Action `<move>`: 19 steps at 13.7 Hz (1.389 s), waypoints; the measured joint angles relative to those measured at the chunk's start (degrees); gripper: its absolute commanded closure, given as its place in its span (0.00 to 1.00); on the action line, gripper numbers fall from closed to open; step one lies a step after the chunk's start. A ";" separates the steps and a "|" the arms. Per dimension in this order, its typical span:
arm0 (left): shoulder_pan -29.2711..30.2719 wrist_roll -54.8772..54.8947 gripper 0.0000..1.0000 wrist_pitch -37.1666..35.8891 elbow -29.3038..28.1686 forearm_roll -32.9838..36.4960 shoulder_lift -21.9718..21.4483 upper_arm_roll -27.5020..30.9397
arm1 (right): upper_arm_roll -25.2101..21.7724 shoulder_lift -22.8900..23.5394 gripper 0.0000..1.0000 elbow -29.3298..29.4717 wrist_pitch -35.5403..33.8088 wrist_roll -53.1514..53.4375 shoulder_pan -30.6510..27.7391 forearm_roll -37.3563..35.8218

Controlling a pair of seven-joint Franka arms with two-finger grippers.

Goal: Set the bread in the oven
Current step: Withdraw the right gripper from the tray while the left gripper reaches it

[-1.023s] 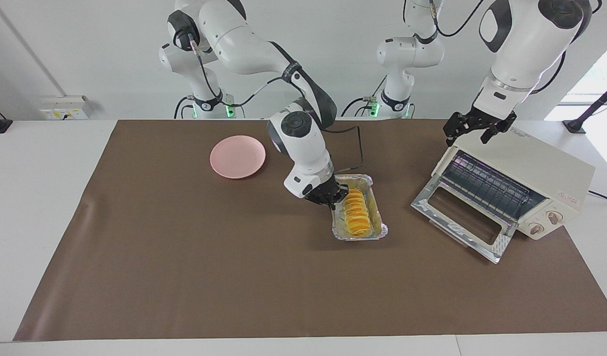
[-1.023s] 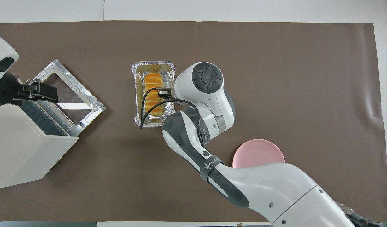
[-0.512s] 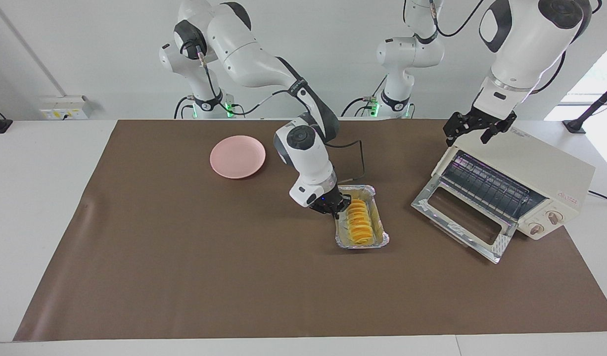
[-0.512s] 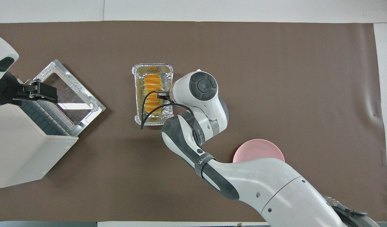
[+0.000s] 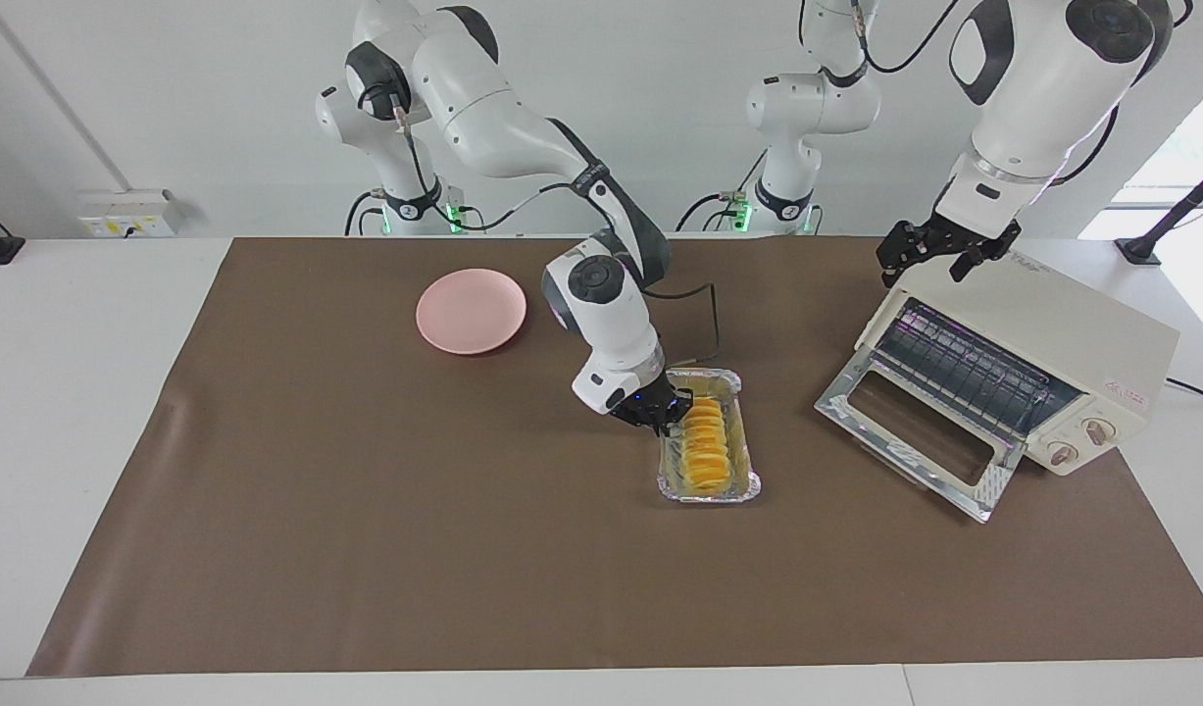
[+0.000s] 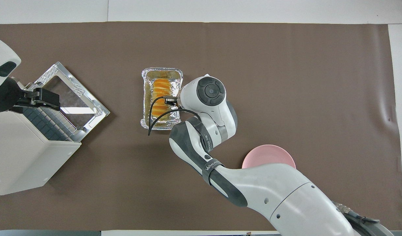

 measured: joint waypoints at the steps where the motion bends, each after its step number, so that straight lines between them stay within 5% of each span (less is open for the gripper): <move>1: 0.00 0.00 0.00 -0.09 0.00 0.00 0.00 0.00 | 0.00 0.04 0.00 -0.04 -0.21 0.00 -0.01 -1.47; 6: 0.00 -0.03 0.00 -0.17 0.00 0.00 0.00 0.09 | -0.91 -4.01 0.00 1.50 -7.56 0.01 -1.58 -4.56; 13: -1.32 -4.19 0.00 2.13 1.00 -0.20 1.05 -0.98 | -2.41 -18.92 0.00 1.63 -28.67 -9.45 -11.30 -5.93; 15: -4.22 -5.18 0.00 1.12 4.96 -0.28 5.20 -1.03 | -2.57 -23.22 0.00 1.56 -35.01 -16.69 -17.77 -5.96; 19: -13.79 -14.95 0.00 -0.72 20.69 -0.26 21.41 -1.00 | -2.67 -29.83 0.00 1.23 -45.28 -31.08 -29.13 -5.97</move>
